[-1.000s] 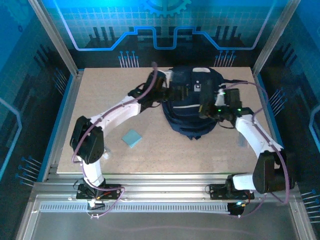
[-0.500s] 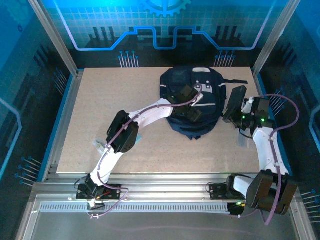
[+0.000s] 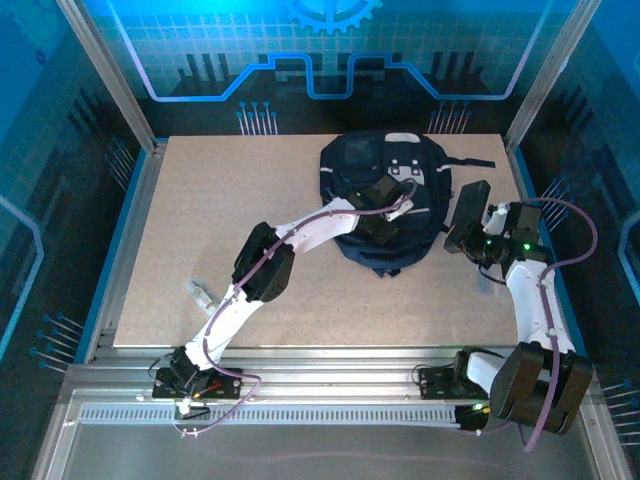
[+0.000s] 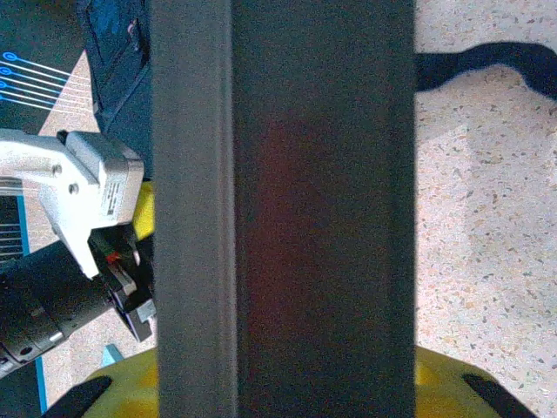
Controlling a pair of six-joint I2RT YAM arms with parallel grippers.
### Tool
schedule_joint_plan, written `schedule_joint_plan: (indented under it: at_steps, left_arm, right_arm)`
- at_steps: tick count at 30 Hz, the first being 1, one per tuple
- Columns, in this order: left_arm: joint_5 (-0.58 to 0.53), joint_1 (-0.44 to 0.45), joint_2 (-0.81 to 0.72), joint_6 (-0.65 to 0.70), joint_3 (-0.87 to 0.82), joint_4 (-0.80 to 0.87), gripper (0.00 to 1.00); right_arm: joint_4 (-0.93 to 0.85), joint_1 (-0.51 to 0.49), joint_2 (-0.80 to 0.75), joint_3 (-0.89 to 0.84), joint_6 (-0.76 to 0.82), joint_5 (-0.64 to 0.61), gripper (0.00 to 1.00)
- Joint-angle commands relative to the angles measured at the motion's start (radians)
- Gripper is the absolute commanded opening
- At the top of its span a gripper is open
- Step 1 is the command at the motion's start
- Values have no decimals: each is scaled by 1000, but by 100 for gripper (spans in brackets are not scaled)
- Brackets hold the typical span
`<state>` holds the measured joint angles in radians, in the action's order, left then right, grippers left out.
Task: Pack books, pencil case, and school supplies into a backpack
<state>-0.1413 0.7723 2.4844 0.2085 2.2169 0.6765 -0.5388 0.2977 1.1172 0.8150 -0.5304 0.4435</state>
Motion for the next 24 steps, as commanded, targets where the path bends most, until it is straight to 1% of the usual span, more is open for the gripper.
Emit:
schedule_joint_plan:
  at_steps: [1,4,8,11,12,15,17,20,22,24]
  left_arm:
    - [-14,-51,32,-35,5,46,0]
    - [15,-53,-18,-47,-21,25,0]
    - [95,-60,-109,-104,-31,27,0]
    - [159,-78,-176,-182,-27,34,0]
    - [183,-88,-193,-208,-26,34,0]
    - [277,-132,-237,-298,-20,31,0]
    - [356,-167,-257,-366,-19,16,0]
    - [449,-202,-270,-445,-13,-10,0]
    - [488,-213,-274,-483,3,-14,0]
    - [511,-211,-272,-502,20,-14,0]
  right_arm:
    - [5,15,-13,2,18,25,0]
    - [-7,18,-23,15,25,4,0]
    - [-25,41,-33,49,29,-15,0]
    - [-41,59,-37,58,33,-19,0]
    - [-45,61,-38,84,33,-19,0]
    - [-49,63,-42,94,37,-17,0]
    - [-33,61,-37,85,32,17,0]
    - [19,45,-17,70,4,104,0]
    - [54,8,4,41,-11,148,1]
    - [84,-48,34,41,-26,161,1]
